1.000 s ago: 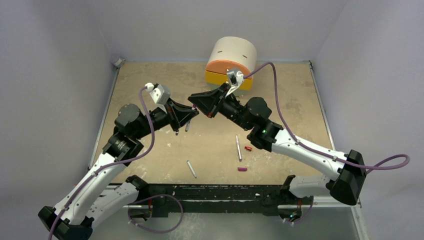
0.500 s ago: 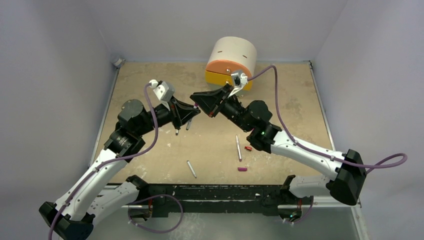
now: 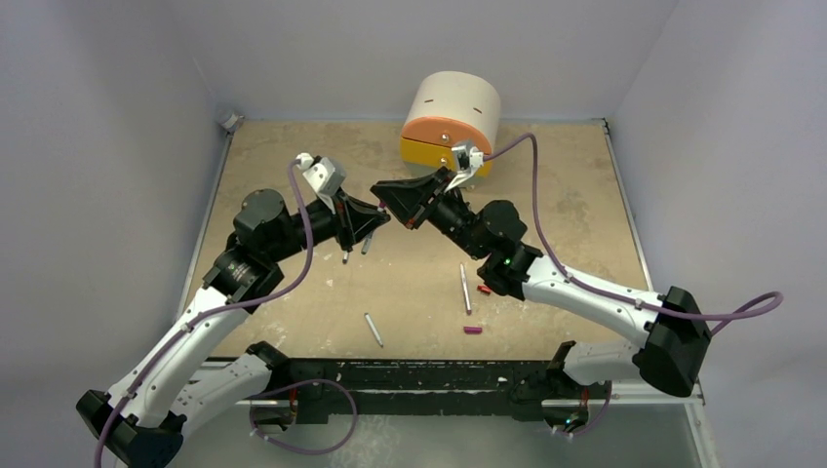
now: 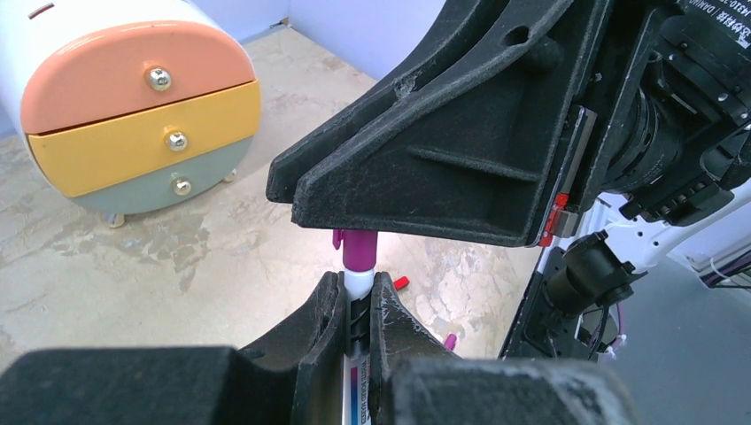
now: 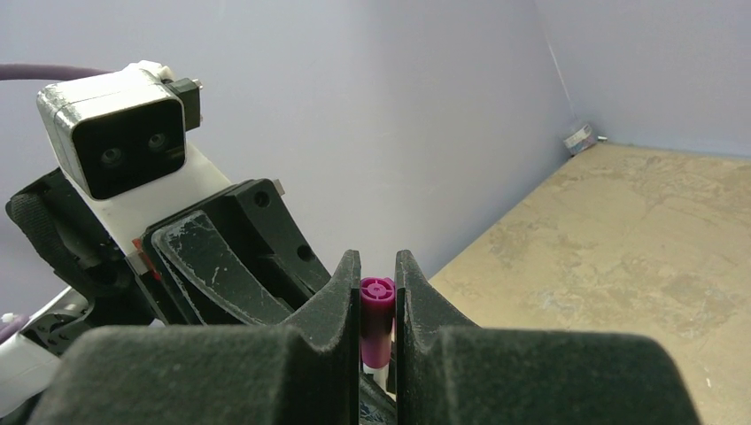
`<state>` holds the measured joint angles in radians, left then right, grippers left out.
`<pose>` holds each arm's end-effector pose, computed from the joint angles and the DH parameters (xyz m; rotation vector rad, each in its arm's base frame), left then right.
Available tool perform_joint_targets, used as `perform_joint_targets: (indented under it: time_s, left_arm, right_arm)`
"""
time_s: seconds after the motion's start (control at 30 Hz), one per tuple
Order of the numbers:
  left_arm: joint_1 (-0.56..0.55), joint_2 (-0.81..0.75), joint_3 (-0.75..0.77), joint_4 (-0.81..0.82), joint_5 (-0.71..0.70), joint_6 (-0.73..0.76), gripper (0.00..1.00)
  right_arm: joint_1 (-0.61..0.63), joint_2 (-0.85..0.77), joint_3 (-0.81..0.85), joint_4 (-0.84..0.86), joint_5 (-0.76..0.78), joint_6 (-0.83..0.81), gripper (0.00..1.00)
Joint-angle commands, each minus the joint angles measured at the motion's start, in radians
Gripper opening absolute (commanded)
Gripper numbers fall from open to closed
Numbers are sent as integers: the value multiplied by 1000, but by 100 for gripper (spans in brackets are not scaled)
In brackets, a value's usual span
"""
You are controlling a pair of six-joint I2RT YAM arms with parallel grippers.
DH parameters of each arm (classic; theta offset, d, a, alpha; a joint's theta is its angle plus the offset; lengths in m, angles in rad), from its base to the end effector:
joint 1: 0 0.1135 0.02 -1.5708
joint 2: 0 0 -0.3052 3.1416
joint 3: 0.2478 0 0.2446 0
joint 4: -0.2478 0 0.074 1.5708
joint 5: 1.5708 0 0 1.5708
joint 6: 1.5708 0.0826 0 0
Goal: Insert the pens into the pen caps
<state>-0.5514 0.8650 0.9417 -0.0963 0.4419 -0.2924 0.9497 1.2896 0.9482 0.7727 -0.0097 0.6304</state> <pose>0.1540 -0.1362 0.4209 0.5709 1.5822 -0.9962 0.1862 0.2616 0.4493 -0.2089 1.2378 1.3963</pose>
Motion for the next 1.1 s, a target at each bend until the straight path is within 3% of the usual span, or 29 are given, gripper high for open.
perform_joint_targets:
  time_s: [0.0, 0.47, 0.77, 0.9, 1.07]
  left_arm:
    - [10, 4, 139, 326, -149, 35, 0]
    - [10, 30, 173, 357, -152, 35, 0]
    - [9, 14, 150, 268, -88, 39, 0]
    - [10, -14, 43, 252, -58, -41, 0]
    - [10, -93, -165, 298, -70, -157, 0]
  right_arm:
    - [99, 43, -76, -188, -213, 64, 0]
    - [161, 98, -96, -176, -203, 95, 0]
    - [161, -9, -47, -291, -87, 52, 0]
    - [153, -89, 8, -365, 60, 9, 8]
    - [107, -207, 12, -406, 220, -14, 30]
